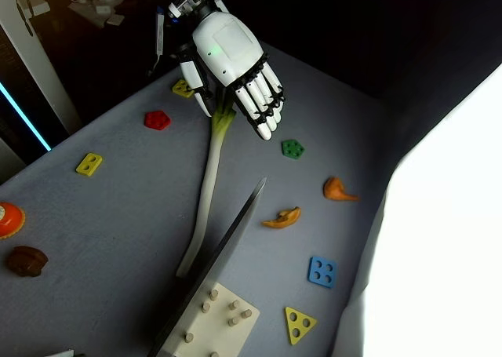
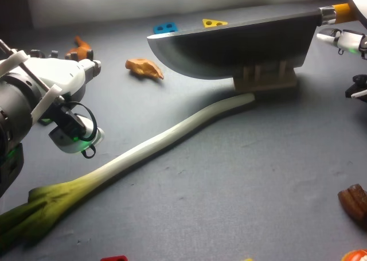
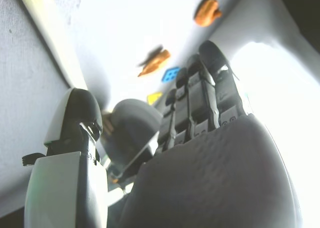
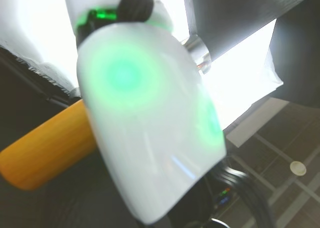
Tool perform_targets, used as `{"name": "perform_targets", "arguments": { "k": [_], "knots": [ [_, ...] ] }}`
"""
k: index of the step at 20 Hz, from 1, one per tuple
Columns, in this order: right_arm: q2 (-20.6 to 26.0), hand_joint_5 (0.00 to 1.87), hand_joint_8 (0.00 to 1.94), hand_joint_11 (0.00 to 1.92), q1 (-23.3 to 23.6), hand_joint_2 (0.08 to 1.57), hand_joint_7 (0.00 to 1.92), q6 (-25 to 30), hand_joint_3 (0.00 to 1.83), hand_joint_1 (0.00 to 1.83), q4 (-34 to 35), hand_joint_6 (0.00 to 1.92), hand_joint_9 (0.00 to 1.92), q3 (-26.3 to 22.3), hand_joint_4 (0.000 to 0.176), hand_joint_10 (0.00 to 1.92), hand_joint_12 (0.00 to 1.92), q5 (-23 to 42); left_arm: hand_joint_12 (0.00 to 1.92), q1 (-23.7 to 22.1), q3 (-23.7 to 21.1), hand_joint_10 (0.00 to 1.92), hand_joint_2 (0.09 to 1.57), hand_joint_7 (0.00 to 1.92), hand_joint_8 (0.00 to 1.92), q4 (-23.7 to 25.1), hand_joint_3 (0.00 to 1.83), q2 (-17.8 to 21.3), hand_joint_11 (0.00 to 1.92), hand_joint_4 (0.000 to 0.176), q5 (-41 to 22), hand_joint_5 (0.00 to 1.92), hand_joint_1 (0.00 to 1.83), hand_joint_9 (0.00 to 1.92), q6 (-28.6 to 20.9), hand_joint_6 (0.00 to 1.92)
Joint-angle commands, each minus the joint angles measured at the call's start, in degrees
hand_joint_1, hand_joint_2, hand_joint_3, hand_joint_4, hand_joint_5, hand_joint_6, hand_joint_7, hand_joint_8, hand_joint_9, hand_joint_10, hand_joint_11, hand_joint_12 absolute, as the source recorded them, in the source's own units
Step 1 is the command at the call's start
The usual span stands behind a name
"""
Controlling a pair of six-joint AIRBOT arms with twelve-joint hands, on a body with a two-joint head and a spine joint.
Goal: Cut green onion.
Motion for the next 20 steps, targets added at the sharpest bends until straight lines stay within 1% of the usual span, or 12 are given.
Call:
{"name": "perform_targets", "arguments": {
  "k": [1, 4, 5, 6, 7, 8, 11, 12, 13, 16, 18, 20],
  "knots": [
    [1.1, 0.0, 0.0, 0.0, 0.4, 0.97, 0.0, 0.3, 0.0, 0.98, 0.0, 0.0, 0.0, 0.0, 0.0, 0.0, 0.0, 7.5, 0.79, -0.6, 0.3, 0.01, 1.22, 0.17, 0.0, 4.6, 0.0, 0.2, 0.0, 0.048, 1.1, 0.04, 0.77, 0.22, 0.4, 0.01],
    [2.7, 0.0, 0.0, 0.0, 1.0, 0.97, 0.0, 0.3, 0.0, 0.95, -1.0, 0.0, 0.0, -2.0, 0.0, 0.0, 0.0, 7.5, 0.78, -0.6, 0.3, 0.01, 1.21, 0.18, 0.01, 4.6, 0.0, 0.2, 0.0, 0.048, 1.1, 0.04, 0.79, 0.22, 0.4, 0.0],
    [3.5, 0.0, 0.0, 0.0, 1.3, 0.97, 0.0, 0.2, 0.0, 0.92, -1.0, 0.0, 0.0, -2.9, 0.0, 0.0, 0.0, 7.3, 0.77, -0.6, 0.3, 0.02, 1.2, 0.22, 0.02, 4.6, 0.0, 0.2, 0.0, 0.042, 1.1, 0.08, 0.82, 0.25, 0.4, 0.02],
    [4.5, 0.0, 0.0, 0.0, 1.6, 0.98, 0.0, 0.1, 0.0, 0.92, -0.9, 0.0, 0.0, -4.0, 0.0, 0.0, 0.0, 6.5, 0.75, -0.6, 0.3, 0.02, 1.2, 0.22, 0.01, 4.6, 0.0, 0.2, 0.0, 0.042, 1.1, 0.08, 0.82, 0.25, 0.4, 0.01],
    [5.5, 0.0, 0.0, 0.0, 1.8, 0.97, 0.0, 0.1, 0.0, 0.94, -0.9, 0.0, 0.0, -5.3, 0.002, 0.0, 0.0, 6.3, 0.7, -0.6, 0.3, 0.0, 1.21, 0.17, 0.0, 4.6, 0.0, 0.2, 0.0, 0.046, 1.1, 0.06, 0.81, 0.22, 0.4, 0.0],
    [6.7, 0.0, 0.0, 0.0, 1.9, 0.96, 0.0, -0.2, 0.0, 0.94, -0.9, 0.0, 0.0, -6.8, 0.006, 0.0, 0.0, 6.3, 0.66, -0.6, 0.3, 0.0, 1.21, 0.15, 0.0, 4.5, 0.0, 0.2, 0.0, 0.047, 1.1, 0.03, 0.79, 0.21, 0.4, 0.0],
    [11.0, 0.0, 0.0, 0.0, 2.9, 0.95, 0.0, -2.3, 0.0, 0.93, -0.9, 0.0, 0.0, -12.3, 0.009, 0.0, 0.0, 4.9, 0.75, -0.6, 0.3, 0.01, 1.21, 0.17, 0.0, 4.5, 0.0, 0.2, 0.0, 0.047, 1.1, 0.03, 0.8, 0.22, 0.4, 0.0],
    [12.5, 0.0, 0.0, 0.0, 3.0, 0.94, 0.0, -2.4, 0.0, 0.94, -0.9, 0.0, 0.0, -14.2, 0.019, 0.0, 0.0, 4.1, 0.73, -0.6, 0.3, 0.0, 1.21, 0.15, 0.0, 4.5, 0.0, 0.2, 0.0, 0.047, 1.1, 0.04, 0.79, 0.2, 0.4, 0.0],
    [14.2, 0.0, 0.0, 0.0, 3.0, 0.94, 0.0, -2.5, 0.0, 0.95, -1.0, 0.0, 0.0, -15.9, 0.022, 0.0, 0.0, 3.6, 0.73, -0.6, 0.2, 0.0, 1.23, 0.14, 0.0, 4.5, 0.01, 0.2, 0.0, 0.048, 1.1, 0.02, 0.77, 0.2, 0.4, 0.0],
    [18.6, 0.0, 0.0, 0.0, 2.2, 0.93, 0.0, -2.2, 0.0, 0.99, -2.8, 0.0, 0.0, -20.5, 0.027, 0.0, 0.0, 3.3, 0.69, -0.6, 0.2, 0.01, 1.22, 0.17, 0.01, 4.5, 0.0, 0.2, 0.0, 0.049, 1.1, 0.02, 0.77, 0.22, 0.4, 0.0],
    [20.7, 0.0, 0.0, 0.0, 2.0, 0.93, 0.0, -2.0, 0.0, 1.0, -3.5, 0.0, 0.0, -22.7, 0.026, 0.0, 0.0, 3.3, 0.69, -0.6, 0.2, 0.01, 1.2, 0.16, 0.0, 4.5, 0.0, 0.2, 0.0, 0.048, 1.1, 0.04, 0.82, 0.23, 0.4, 0.01],
    [24.0, 0.0, 0.0, 0.0, 1.6, 0.91, 0.0, -1.1, 0.0, 1.01, -4.2, 0.0, 0.0, -26.4, 0.023, 0.0, 0.0, 3.3, 0.68, -0.5, 0.2, 0.01, 1.22, 0.18, 0.01, 4.5, 0.0, 0.2, 0.0, 0.048, 1.1, 0.03, 0.79, 0.24, 0.4, 0.01]
  ]
}}
